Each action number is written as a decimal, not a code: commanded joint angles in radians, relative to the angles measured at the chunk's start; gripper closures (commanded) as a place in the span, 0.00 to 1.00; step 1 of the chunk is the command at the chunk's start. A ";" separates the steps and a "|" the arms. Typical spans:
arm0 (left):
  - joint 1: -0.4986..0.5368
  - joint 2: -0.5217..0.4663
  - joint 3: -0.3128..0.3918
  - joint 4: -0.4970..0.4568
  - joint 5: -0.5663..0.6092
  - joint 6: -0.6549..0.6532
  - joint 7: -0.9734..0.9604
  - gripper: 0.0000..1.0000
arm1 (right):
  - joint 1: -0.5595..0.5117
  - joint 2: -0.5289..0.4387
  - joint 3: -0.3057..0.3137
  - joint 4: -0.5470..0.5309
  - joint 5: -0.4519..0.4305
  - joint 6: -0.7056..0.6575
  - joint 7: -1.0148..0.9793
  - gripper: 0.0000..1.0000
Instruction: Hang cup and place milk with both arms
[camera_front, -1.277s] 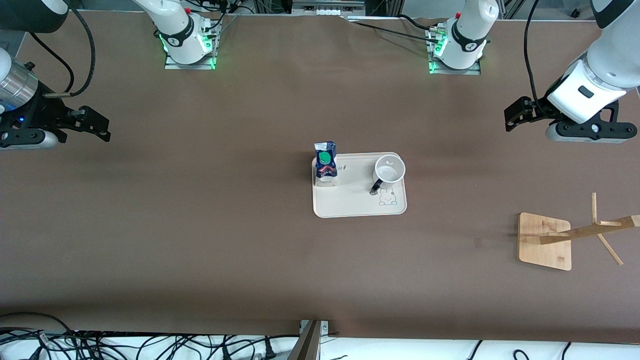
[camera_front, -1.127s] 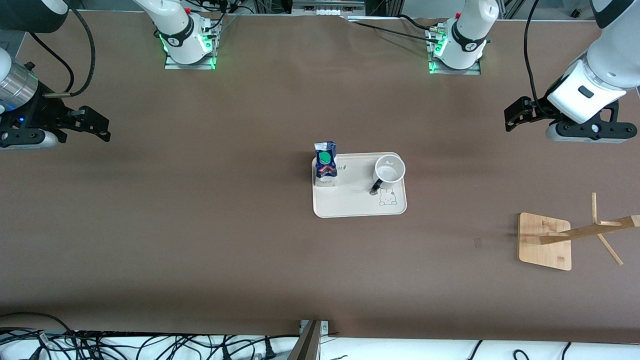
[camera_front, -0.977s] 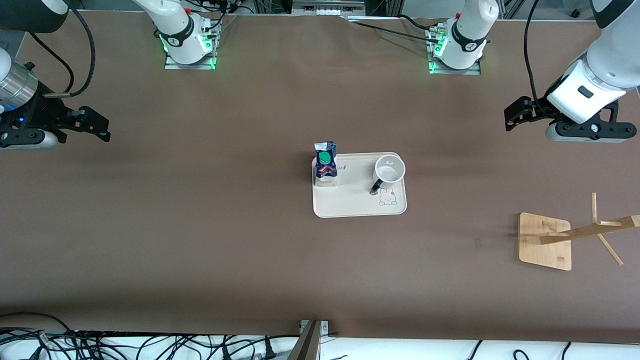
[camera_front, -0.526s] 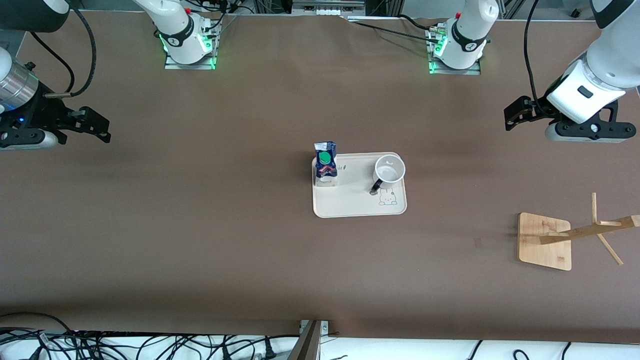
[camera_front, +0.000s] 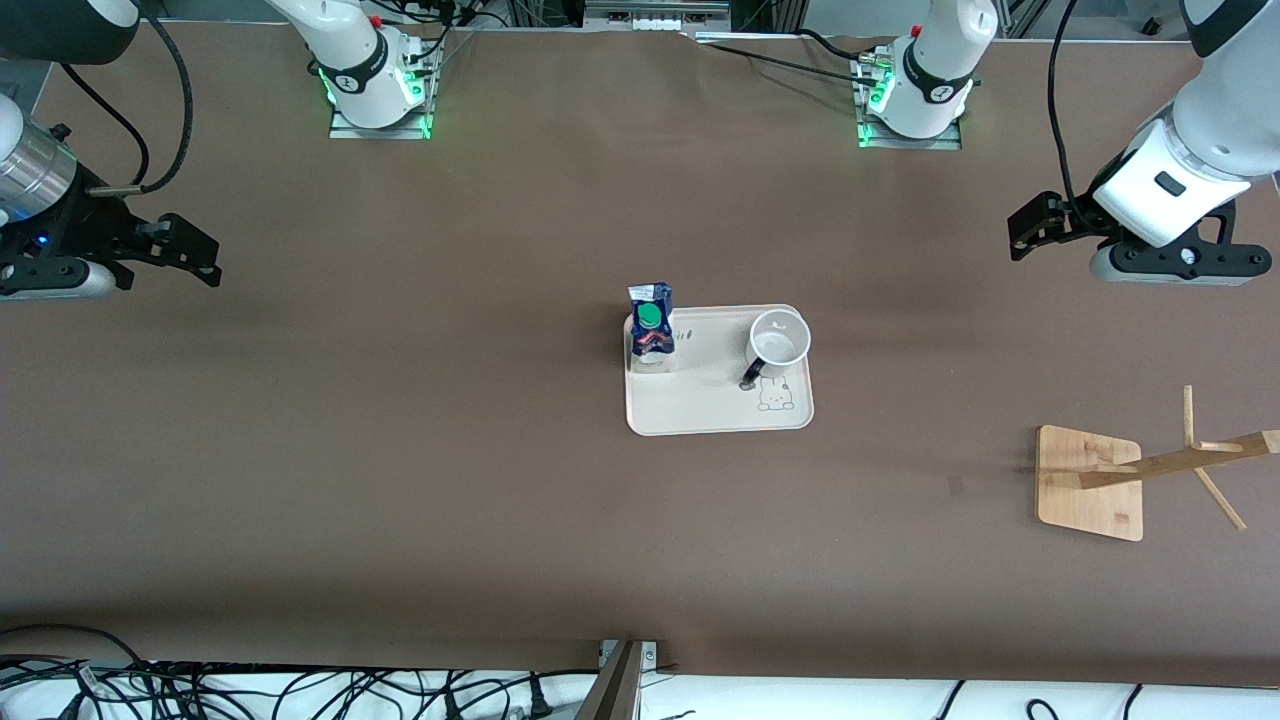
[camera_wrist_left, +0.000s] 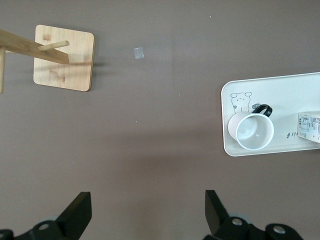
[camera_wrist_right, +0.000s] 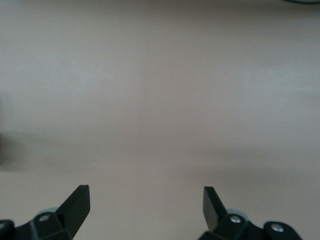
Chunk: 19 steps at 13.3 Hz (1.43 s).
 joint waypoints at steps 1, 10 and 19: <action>-0.006 0.035 -0.010 0.042 -0.018 -0.030 0.004 0.00 | 0.000 0.003 0.003 0.017 0.006 -0.005 -0.002 0.00; -0.033 0.053 -0.034 0.059 -0.018 -0.124 0.004 0.00 | -0.002 0.004 0.003 0.017 0.007 -0.007 -0.003 0.00; -0.069 0.200 -0.223 0.028 -0.004 0.074 -0.414 0.00 | -0.002 0.003 0.003 0.017 0.007 -0.005 -0.003 0.00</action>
